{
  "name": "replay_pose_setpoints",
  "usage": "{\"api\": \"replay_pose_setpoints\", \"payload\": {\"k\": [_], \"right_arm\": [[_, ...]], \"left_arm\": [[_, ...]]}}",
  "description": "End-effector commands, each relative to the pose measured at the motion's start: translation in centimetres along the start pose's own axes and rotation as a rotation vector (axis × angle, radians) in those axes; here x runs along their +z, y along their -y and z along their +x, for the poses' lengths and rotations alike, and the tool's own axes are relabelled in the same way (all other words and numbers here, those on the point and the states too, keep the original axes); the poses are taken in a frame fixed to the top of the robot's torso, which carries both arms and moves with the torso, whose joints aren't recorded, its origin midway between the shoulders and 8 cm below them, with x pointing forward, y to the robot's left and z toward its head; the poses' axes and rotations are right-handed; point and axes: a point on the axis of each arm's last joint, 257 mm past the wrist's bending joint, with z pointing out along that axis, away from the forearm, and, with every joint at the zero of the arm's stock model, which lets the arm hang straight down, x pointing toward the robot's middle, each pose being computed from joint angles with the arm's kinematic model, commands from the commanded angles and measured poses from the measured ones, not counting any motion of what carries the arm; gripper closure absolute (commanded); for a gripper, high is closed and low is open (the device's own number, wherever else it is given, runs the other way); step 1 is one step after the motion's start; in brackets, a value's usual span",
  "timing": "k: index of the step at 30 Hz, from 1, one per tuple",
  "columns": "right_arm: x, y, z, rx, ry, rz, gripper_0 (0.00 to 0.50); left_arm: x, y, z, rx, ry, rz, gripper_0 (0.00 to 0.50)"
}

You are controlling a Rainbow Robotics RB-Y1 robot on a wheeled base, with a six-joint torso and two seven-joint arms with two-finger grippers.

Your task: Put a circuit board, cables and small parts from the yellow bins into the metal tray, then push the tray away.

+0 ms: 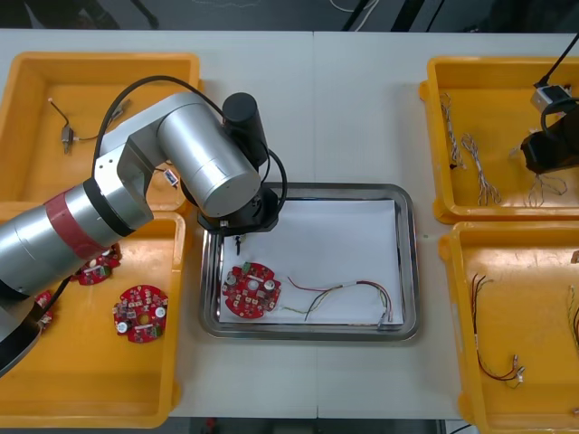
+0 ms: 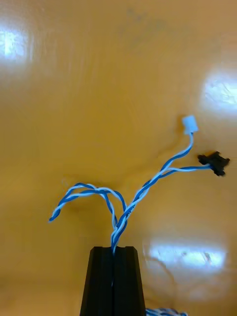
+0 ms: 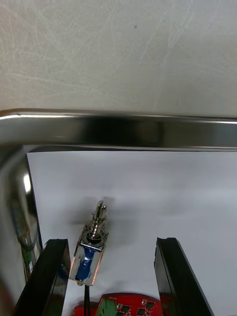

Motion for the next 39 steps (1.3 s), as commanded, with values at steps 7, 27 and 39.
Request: {"api": "replay_pose_setpoints", "payload": {"k": [7, 27, 39], "right_arm": [[-8.1, 4.1, 0.2, 0.065, -0.008, 0.017, 0.5], [-15.8, -3.2, 3.4, -0.264, -0.019, 0.009, 0.5], [-18.9, -13.3, 3.2, -0.583, 0.108, -0.12, 0.5]], "left_arm": [[-6.5, 1.6, -2.3, -0.033, 0.041, 0.04, 0.0], [-15.0, -8.8, -6.9, 0.04, 0.02, -0.018, 0.0], [-16.0, -15.3, -9.6, 0.07, -0.017, -0.028, 0.0]]}}
